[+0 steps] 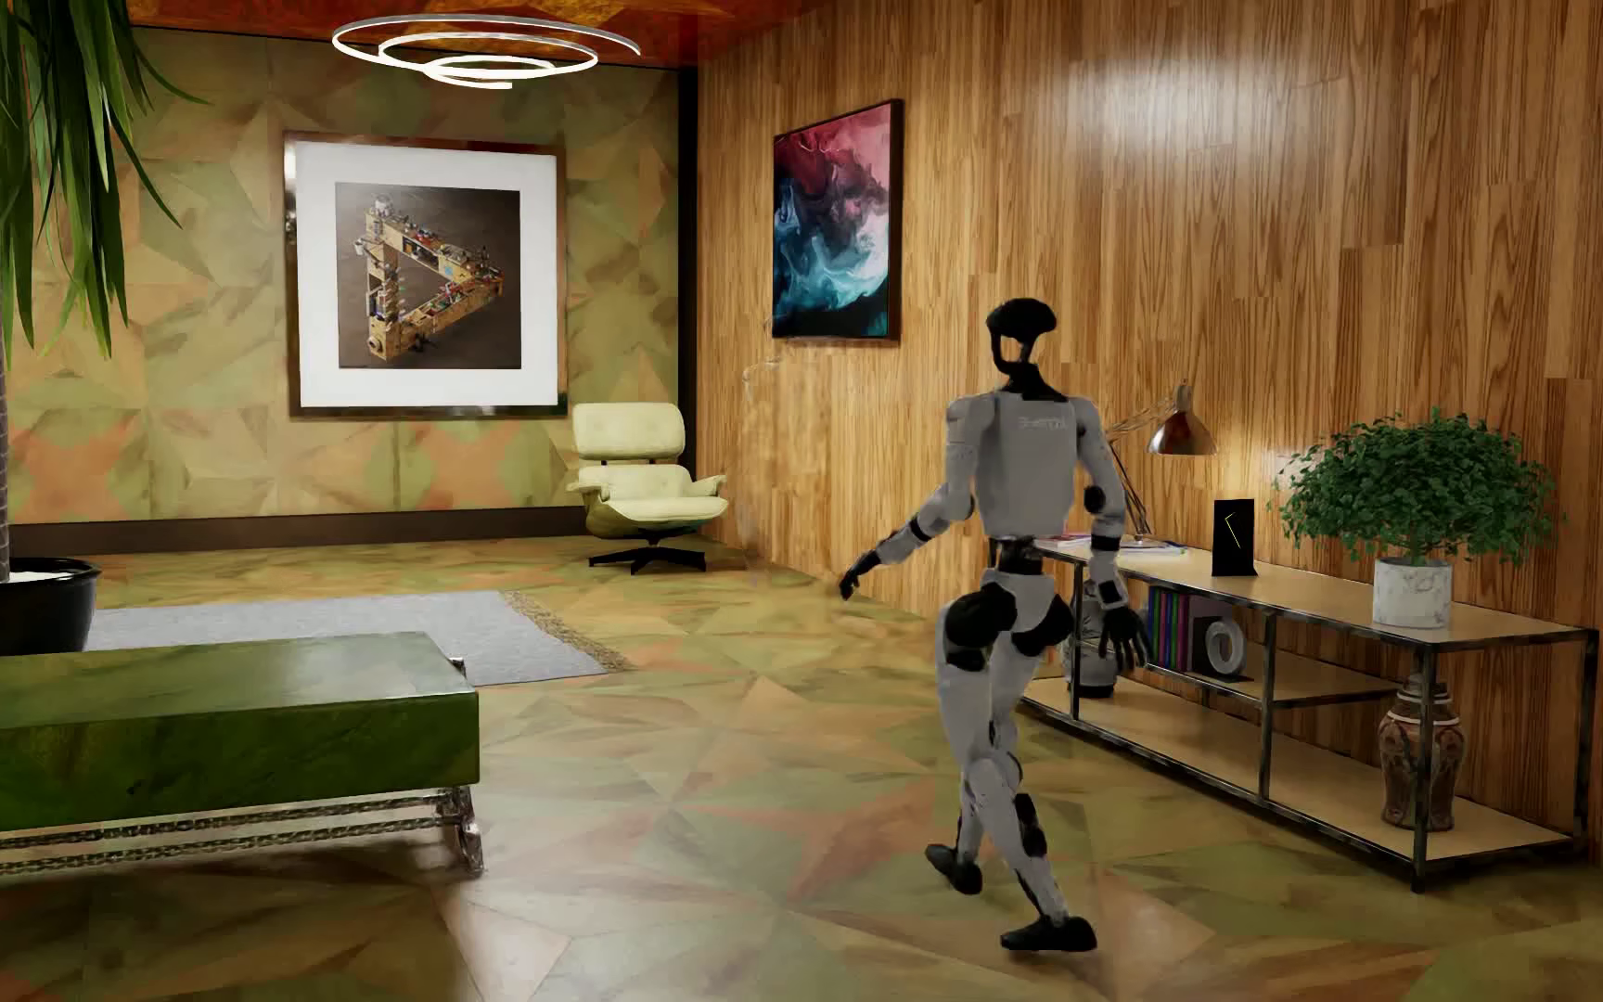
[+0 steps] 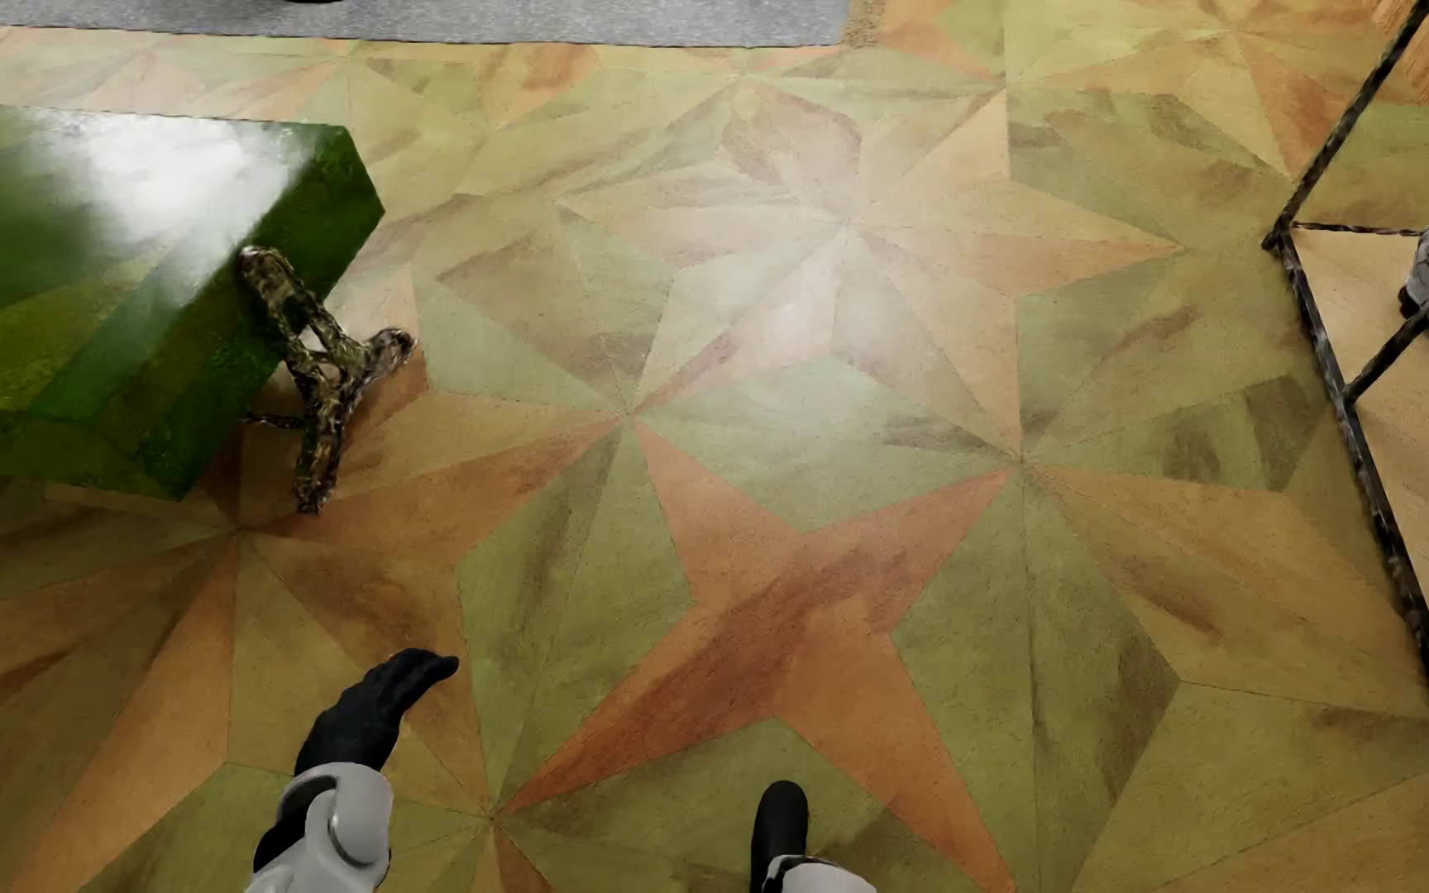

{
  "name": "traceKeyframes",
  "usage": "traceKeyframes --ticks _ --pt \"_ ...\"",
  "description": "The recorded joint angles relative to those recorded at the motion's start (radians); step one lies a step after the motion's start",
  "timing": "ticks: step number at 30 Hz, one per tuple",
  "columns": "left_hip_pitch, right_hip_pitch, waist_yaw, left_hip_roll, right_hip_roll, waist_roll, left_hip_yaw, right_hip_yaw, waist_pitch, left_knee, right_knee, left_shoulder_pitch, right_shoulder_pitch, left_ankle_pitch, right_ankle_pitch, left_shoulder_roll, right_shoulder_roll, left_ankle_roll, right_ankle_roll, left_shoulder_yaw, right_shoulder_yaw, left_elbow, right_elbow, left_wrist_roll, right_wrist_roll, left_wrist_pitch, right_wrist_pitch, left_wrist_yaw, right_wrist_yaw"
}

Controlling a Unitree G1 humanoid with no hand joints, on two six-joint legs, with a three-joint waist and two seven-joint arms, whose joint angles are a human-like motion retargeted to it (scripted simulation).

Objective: Go to the armchair

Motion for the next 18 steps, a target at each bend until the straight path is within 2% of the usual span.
traceKeyframes --ticks 1,2,3,4,5,6,7,8,9,10,11,12,13,15,16,17,18 --pt "0.02 0.032 -0.007 0.036 0.03 0.008 -0.013 -0.023 -0.002 0.04 0.02 0.016 -0.008 0.038 0.041 0.008 0.016 -0.006 -0.145 0.013 0.016 -0.004 0.016 -0.007 -0.033 0.022 0.013 0.014 0.038" --pt "0.012 0.067 -0.015 0.09 0.06 0.021 -0.012 -0.041 -0.003 0.14 0.056 0.042 -0.034 0.113 -0.013 0.006 0.029 0.002 -0.166 0.027 0.033 0.013 0.032 -0.014 -0.075 0.053 0.027 0.028 0.059" --pt "-0.041 0.103 -0.023 0.159 0.092 0.037 -0.015 -0.062 -0.003 0.302 0.084 0.065 -0.072 0.252 -0.072 -0.001 0.043 0.02 -0.167 0.033 0.042 0.057 0.037 -0.02 -0.116 0.092 0.036 0.034 0.062" --pt "-0.118 0.155 -0.028 0.229 0.12 0.052 -0.034 -0.085 -0.002 0.491 0.085 0.073 -0.111 0.386 -0.116 -0.004 0.059 -0.034 -0.173 0.004 0.026 0.124 0.018 -0.023 -0.137 0.138 0.042 0.012 0.04" --pt "-0.207 0.22 -0.028 0.309 0.149 0.066 -0.051 -0.105 0.0 0.671 0.054 0.066 -0.147 0.485 -0.145 0.008 0.073 -0.08 -0.18 -0.073 -0.006 0.201 -0.028 -0.004 -0.134 0.167 0.024 -0.061 0.002" --pt "-0.292 0.264 -0.019 0.38 0.185 0.082 -0.07 -0.119 0.006 0.806 0.052 0.072 -0.182 0.418 -0.179 0.045 0.087 -0.056 -0.184 -0.171 -0.033 0.251 -0.085 0.06 -0.117 0.156 -0.021 -0.164 -0.051" --pt "-0.372 0.302 -0.003 0.418 0.217 0.097 -0.087 -0.112 0.012 0.887 0.056 0.075 -0.23 0.35 -0.212 0.067 0.088 -0.002 -0.183 -0.234 -0.056 0.291 -0.143 0.11 -0.086 0.134 -0.07 -0.229 -0.1" --pt "-0.448 0.335 0.02 0.422 0.242 0.108 -0.105 -0.089 0.018 0.913 0.063 0.109 -0.279 0.326 -0.242 0.053 0.074 0.034 -0.179 -0.234 -0.071 0.305 -0.188 0.124 -0.06 0.133 -0.128 -0.238 -0.146" --pt "-0.518 0.361 0.044 0.384 0.259 0.113 -0.133 -0.063 0.023 0.884 0.08 0.157 -0.329 0.283 -0.275 0.02 0.057 0.057 -0.173 -0.182 -0.075 0.296 -0.246 0.103 -0.038 0.146 -0.169 -0.203 -0.182" --pt "-0.572 0.386 0.067 0.338 0.267 0.114 -0.155 -0.037 0.026 0.805 0.101 0.21 -0.375 0.228 -0.309 -0.021 0.035 0.045 -0.166 -0.12 -0.068 0.282 -0.312 0.067 -0.017 0.148 -0.194 -0.15 -0.2" --pt "-0.608 0.414 0.086 0.305 0.27 0.11 -0.157 -0.011 0.028 0.68 0.114 0.258 -0.413 0.193 -0.337 -0.057 0.007 0.038 -0.162 -0.072 -0.054 0.275 -0.386 0.036 0.008 0.145 -0.22 -0.104 -0.21" --pt "-0.633 0.445 0.102 0.277 0.273 0.106 -0.148 0.014 0.028 0.526 0.118 0.297 -0.449 0.181 -0.362 -0.084 -0.027 0.062 -0.162 -0.051 -0.037 0.279 -0.456 0.023 0.029 0.139 -0.241 -0.075 -0.213" --pt "-0.642 0.477 0.114 0.247 0.275 0.101 -0.136 0.037 0.026 0.339 0.114 0.326 -0.482 0.193 -0.381 -0.101 -0.064 0.059 -0.159 -0.057 -0.018 0.292 -0.52 0.03 0.046 0.136 -0.251 -0.076 -0.211" --pt "-0.637 0.551 0.123 0.192 0.28 0.091 -0.085 0.072 0.019 -0.05 0.074 0.355 -0.523 0.296 -0.405 -0.106 -0.113 -0.037 -0.148 -0.119 -0.003 0.331 -0.62 0.084 0.088 0.127 -0.262 -0.143 -0.224" --pt "-0.636 0.587 0.121 0.173 0.282 0.086 -0.048 0.085 0.017 -0.172 0.064 0.363 -0.532 0.299 -0.422 -0.102 -0.124 -0.208 -0.141 -0.146 -0.002 0.345 -0.647 0.102 0.102 0.119 -0.258 -0.192 -0.234" --pt "-0.659 0.616 0.112 0.131 0.283 0.083 0.007 0.082 0.017 -0.156 0.078 0.364 -0.528 0.274 -0.44 -0.092 -0.124 -0.226 -0.134 -0.17 -0.011 0.352 -0.661 0.12 0.113 0.112 -0.249 -0.232 -0.247" --pt "-0.657 0.64 0.111 0.155 0.274 0.076 0.033 0.085 0.017 -0.094 0.099 0.361 -0.512 0.332 -0.446 -0.089 -0.118 -0.211 -0.132 -0.177 -0.018 0.354 -0.657 0.129 0.12 0.109 -0.235 -0.259 -0.256"
